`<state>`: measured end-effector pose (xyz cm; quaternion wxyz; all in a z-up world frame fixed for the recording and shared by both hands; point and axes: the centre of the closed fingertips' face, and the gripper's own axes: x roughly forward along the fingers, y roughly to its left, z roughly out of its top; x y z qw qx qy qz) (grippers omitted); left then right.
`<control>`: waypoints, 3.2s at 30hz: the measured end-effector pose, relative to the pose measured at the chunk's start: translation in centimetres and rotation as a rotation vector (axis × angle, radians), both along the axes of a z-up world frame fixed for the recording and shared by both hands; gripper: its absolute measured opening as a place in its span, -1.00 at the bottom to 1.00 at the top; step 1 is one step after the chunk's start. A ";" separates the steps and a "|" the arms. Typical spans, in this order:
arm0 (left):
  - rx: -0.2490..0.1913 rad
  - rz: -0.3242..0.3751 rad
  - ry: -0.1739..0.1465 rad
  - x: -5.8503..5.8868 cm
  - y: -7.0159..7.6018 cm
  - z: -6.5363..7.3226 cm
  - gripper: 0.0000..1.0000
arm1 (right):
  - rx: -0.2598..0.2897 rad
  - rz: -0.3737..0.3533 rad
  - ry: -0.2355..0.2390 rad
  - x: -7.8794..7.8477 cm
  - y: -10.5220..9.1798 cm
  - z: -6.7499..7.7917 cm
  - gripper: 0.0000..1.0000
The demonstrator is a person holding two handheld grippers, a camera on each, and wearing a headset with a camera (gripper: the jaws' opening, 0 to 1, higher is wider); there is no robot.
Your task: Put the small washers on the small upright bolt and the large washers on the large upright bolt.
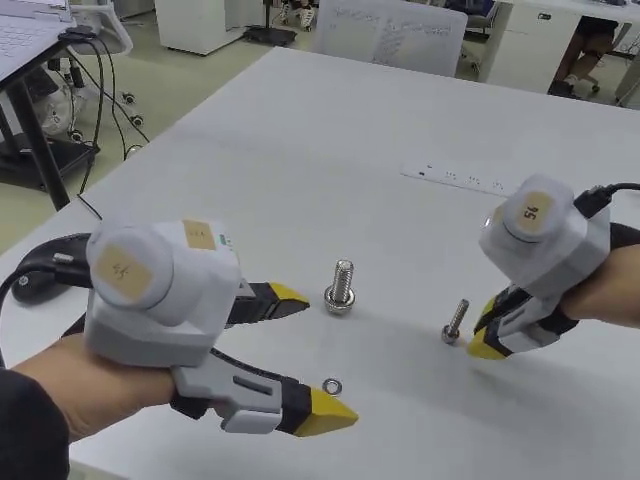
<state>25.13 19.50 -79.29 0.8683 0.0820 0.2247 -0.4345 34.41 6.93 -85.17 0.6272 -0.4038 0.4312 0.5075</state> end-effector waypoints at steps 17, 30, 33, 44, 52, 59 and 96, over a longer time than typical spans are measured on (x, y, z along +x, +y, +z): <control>0.001 -0.006 -0.009 0.0 -0.2 0.2 0.37 | 0.027 0.060 0.008 -3.6 1.9 1.1 -0.67; 0.004 -0.010 -0.013 -0.2 -0.1 0.2 0.36 | 0.036 0.193 0.024 -6.1 7.1 0.6 -0.67; 0.005 -0.010 -0.014 -0.2 -0.1 0.2 0.36 | 0.034 0.229 0.025 -6.7 8.4 0.4 -0.67; 0.006 -0.012 -0.014 -0.4 -0.1 0.2 0.34 | 0.020 0.313 0.042 -8.1 11.6 -0.8 -0.67; 0.007 -0.010 -0.015 -0.4 -0.1 0.2 0.34 | 0.005 0.342 0.051 -8.2 12.9 -1.7 -0.67; 0.004 -0.010 -0.014 -0.4 -0.1 0.2 0.34 | -0.013 0.351 0.059 -8.1 13.1 -2.5 -0.67; 0.007 -0.011 -0.010 -0.3 -0.2 0.1 0.33 | -0.037 0.346 0.052 -8.0 12.9 -2.8 -0.73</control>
